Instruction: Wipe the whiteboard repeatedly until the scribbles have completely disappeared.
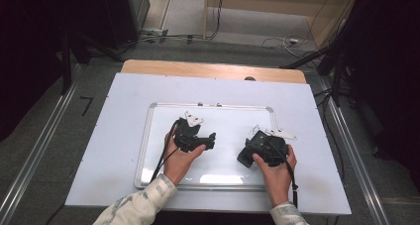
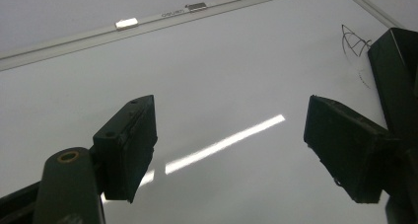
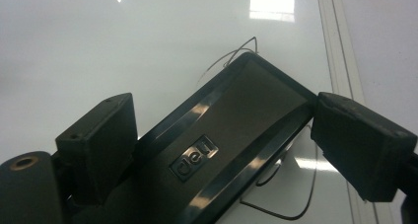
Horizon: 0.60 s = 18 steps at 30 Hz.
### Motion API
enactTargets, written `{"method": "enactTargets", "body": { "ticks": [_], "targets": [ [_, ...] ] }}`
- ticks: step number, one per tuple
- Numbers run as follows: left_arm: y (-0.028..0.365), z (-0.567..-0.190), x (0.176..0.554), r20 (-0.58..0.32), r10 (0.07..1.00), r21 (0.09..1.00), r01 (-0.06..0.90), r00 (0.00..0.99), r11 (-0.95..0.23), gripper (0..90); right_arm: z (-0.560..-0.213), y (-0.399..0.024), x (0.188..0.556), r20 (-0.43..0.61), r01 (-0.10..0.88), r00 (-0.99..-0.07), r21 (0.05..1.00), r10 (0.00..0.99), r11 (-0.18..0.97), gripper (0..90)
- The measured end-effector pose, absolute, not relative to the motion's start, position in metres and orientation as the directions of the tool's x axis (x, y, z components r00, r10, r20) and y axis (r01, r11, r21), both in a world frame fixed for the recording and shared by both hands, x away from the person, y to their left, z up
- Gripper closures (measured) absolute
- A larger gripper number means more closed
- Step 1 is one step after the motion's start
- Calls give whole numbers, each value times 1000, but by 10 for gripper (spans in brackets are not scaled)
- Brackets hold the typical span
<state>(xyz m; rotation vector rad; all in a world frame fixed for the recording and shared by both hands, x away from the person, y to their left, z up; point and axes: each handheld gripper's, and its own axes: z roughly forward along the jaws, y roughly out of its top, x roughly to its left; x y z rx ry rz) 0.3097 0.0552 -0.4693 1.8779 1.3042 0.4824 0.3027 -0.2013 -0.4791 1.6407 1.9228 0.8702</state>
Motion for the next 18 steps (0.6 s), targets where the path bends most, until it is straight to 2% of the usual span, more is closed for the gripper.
{"method": "enactTargets", "body": {
  "ticks": [8,15,18],
  "targets": [
    [70,-472,309,-127,916,770,620,380,-151,212,-488,-191,309,25,727,-158,679,987,99,71],
    [82,-469,306,-141,920,773,621,367,-129,212,-487,-190,309,2,736,-183,664,983,136,186],
    [86,-468,304,-146,920,774,621,362,-122,212,-486,-193,307,-8,734,-198,662,980,154,262]
  ]
}}
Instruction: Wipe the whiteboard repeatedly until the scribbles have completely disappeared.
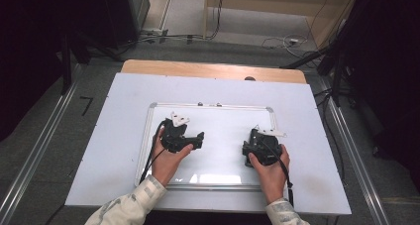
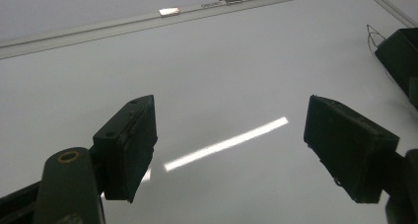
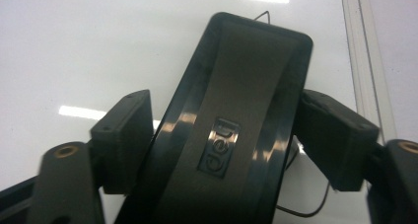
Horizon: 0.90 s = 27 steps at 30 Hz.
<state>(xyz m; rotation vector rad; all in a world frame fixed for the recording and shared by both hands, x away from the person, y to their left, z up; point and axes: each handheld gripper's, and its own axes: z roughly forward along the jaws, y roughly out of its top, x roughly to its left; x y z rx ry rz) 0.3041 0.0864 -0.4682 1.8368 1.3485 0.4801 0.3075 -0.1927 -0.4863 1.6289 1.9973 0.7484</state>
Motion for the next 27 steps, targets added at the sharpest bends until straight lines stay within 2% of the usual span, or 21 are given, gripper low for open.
{"method": "enactTargets", "body": {
  "ticks": [4,14,27],
  "targets": [
    [92,-467,303,-154,921,776,621,357,-112,212,-484,-200,305,-22,729,-204,664,979,167,373],
    [100,-469,300,-158,922,773,626,354,-107,212,-485,-213,313,-32,720,-205,672,978,173,385],
    [108,-469,298,-166,924,772,628,345,-96,212,-482,-212,362,-32,743,-159,655,987,141,386]
  ]
}}
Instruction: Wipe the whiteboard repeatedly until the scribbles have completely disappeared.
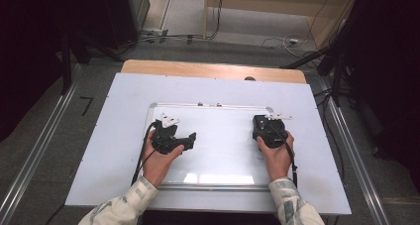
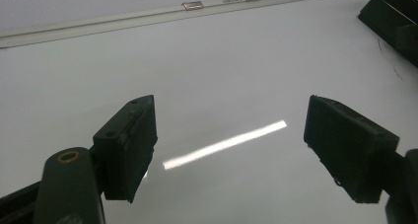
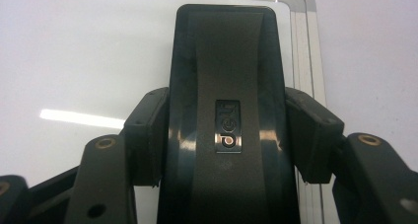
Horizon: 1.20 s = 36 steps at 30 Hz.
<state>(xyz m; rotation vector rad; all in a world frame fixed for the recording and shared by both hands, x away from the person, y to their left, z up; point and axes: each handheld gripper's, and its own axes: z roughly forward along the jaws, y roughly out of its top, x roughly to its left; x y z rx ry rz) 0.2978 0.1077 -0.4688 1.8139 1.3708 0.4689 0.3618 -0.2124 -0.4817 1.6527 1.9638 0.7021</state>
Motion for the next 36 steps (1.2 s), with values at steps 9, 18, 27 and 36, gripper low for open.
{"method": "enactTargets", "body": {
  "ticks": [9,18,27,36],
  "targets": [
    [114,-469,294,-162,927,773,627,339,-94,212,-483,-212,342,-35,736,-181,658,983,159,387],
    [115,-470,292,-159,927,773,626,341,-97,212,-484,-205,310,-47,733,-219,652,974,196,388],
    [117,-471,293,-162,927,772,628,337,-94,212,-484,-179,327,-59,718,-275,651,960,246,388],
    [121,-473,293,-163,930,766,637,328,-90,212,-482,-198,356,-55,739,-210,644,976,196,387]
  ]
}}
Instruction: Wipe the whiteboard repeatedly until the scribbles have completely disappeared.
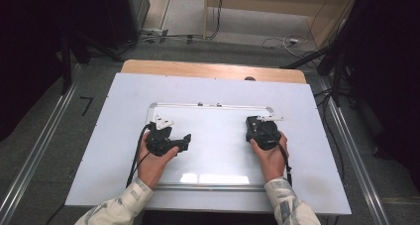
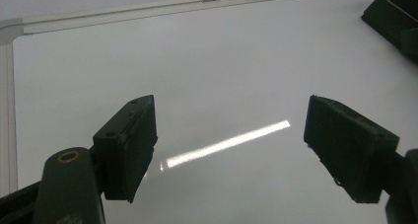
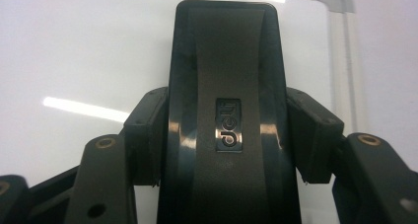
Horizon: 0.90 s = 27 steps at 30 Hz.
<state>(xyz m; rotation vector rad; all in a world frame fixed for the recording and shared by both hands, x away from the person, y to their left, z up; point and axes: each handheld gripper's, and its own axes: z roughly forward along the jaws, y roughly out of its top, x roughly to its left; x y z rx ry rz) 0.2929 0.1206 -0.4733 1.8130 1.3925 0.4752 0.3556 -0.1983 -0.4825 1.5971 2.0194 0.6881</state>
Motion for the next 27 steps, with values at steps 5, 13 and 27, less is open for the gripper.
{"method": "enactTargets", "body": {
  "ticks": [5,13,27],
  "targets": [
    [122,-473,293,-163,931,767,635,327,-88,212,-482,-213,357,-48,747,-175,644,983,164,386],
    [122,-474,293,-163,933,768,635,322,-86,212,-484,-216,334,-49,741,-179,651,983,168,386],
    [121,-474,294,-161,931,766,636,327,-91,212,-484,-185,308,-63,727,-273,640,960,249,387]
  ]
}}
